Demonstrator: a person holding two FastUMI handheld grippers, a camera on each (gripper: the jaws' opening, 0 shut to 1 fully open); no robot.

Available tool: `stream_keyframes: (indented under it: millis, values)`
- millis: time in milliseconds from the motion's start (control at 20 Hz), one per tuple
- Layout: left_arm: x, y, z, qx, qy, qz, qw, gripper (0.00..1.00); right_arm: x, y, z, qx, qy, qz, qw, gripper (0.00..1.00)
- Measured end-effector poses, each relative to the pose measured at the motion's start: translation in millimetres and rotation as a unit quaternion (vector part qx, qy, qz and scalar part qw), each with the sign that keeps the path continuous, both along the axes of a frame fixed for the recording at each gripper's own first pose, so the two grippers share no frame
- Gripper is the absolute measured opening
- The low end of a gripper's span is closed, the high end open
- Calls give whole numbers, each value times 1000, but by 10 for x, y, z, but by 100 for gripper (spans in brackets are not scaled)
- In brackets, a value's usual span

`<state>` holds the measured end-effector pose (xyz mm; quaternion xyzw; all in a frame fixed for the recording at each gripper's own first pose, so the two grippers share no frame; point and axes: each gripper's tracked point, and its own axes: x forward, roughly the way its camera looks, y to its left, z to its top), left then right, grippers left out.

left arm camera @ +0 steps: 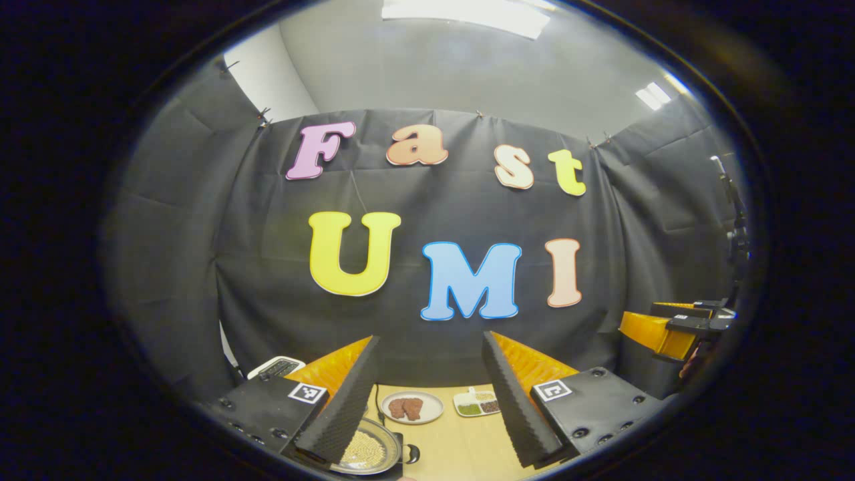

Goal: First push the handle of the pot to place it horizontally, then grasp the pot with both hands and set it on the induction cooktop.

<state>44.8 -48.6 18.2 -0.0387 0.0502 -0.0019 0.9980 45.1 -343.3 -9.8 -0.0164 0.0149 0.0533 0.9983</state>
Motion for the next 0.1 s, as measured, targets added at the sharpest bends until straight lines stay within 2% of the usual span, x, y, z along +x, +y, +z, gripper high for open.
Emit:
stream_keyframes:
  millis: [100]
  values:
    - [-19,-14,0,-2,0,-9,1000,99,-33,35,-32,-5,1,-3,1000,93]
